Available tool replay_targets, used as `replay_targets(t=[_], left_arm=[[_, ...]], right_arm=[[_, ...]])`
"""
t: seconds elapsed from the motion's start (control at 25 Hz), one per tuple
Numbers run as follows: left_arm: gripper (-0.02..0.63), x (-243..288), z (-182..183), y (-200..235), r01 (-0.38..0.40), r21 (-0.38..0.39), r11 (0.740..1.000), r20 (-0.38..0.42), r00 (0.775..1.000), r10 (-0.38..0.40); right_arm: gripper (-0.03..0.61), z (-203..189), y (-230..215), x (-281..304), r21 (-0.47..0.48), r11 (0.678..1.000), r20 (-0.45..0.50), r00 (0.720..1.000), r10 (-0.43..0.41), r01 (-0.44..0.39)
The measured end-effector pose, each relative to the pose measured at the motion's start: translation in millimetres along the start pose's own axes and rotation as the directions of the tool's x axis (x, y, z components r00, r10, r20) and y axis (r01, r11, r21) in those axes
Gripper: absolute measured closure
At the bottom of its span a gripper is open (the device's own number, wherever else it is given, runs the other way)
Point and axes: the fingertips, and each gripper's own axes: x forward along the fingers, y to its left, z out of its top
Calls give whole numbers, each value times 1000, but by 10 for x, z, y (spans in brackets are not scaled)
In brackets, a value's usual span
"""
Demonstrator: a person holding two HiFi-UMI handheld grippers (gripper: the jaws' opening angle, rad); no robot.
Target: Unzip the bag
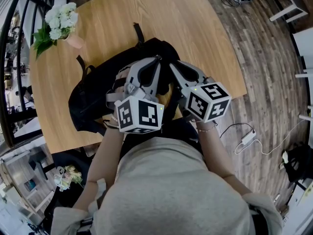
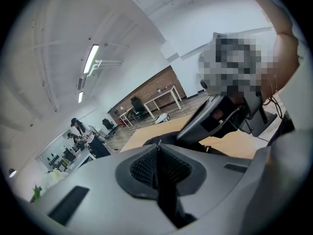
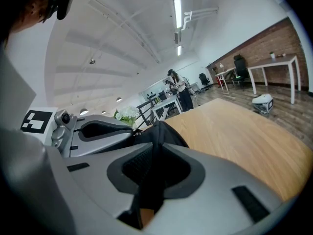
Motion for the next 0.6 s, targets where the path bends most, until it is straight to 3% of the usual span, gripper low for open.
replay_targets(t=[0.16, 0.32, 0.6], left_arm=[[588, -32, -34, 32, -13, -32, 999, -8, 1000, 13], [591, -60, -87, 93, -31, -134, 991, -16, 999, 29], [592, -74, -181, 178, -52, -379, 924, -15, 999, 50]], right_arm=[[509, -8, -5, 9, 3, 1000, -2, 1000, 2, -2], [509, 0, -14, 14, 1, 1000, -4, 1000, 8, -8], [511, 14, -11, 35, -7, 1000, -14, 1000, 12, -12]])
